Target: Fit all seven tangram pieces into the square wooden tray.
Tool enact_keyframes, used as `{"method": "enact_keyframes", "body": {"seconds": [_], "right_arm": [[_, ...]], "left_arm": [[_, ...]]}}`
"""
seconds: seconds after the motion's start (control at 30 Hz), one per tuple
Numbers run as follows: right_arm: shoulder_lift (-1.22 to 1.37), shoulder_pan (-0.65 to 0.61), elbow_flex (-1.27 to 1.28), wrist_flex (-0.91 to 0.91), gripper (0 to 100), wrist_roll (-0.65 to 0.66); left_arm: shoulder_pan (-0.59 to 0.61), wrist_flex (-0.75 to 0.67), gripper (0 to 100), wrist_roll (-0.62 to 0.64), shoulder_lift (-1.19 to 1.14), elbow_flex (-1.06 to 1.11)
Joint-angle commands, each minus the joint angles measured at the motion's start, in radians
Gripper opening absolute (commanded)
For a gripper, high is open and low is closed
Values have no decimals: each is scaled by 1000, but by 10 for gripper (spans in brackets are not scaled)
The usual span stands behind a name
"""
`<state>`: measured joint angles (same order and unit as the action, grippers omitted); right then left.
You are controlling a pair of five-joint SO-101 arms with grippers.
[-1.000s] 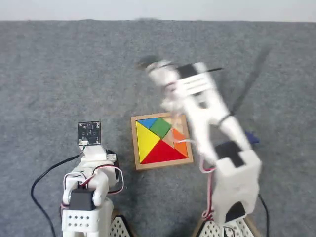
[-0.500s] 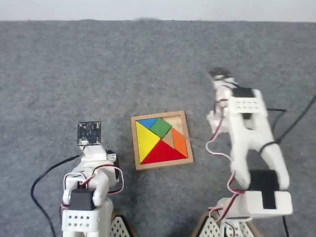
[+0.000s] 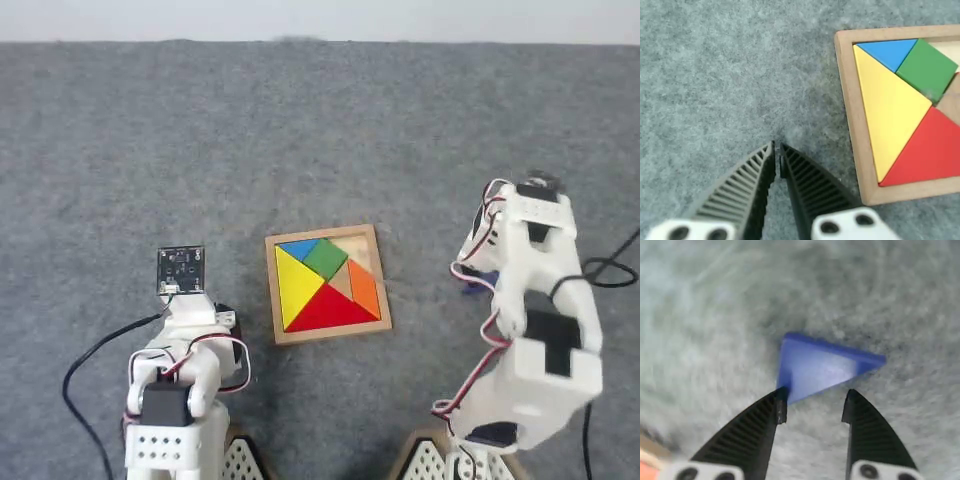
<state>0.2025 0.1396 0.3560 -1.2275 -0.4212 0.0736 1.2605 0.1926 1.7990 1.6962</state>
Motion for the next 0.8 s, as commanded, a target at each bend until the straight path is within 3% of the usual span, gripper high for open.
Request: {"method": "enact_keyframes", "body": {"seconds": [0.0,0.2,0.5,0.6,0.77], "right_arm": [[105,5,-195,-38,178,-117],[262,7,-402,-105,178,-153],[292,39,-433,-102,152,-141],[268,18,-433,-99,95,-68],[191,-67,-430,-113,88,37]], "left_arm": [[6,2,14,-9,20,-13],[6,2,14,-9,20,-13],[6,2,14,-9,20,-13],[6,2,14,-9,20,-13],[6,2,14,-9,20,-13]]}}
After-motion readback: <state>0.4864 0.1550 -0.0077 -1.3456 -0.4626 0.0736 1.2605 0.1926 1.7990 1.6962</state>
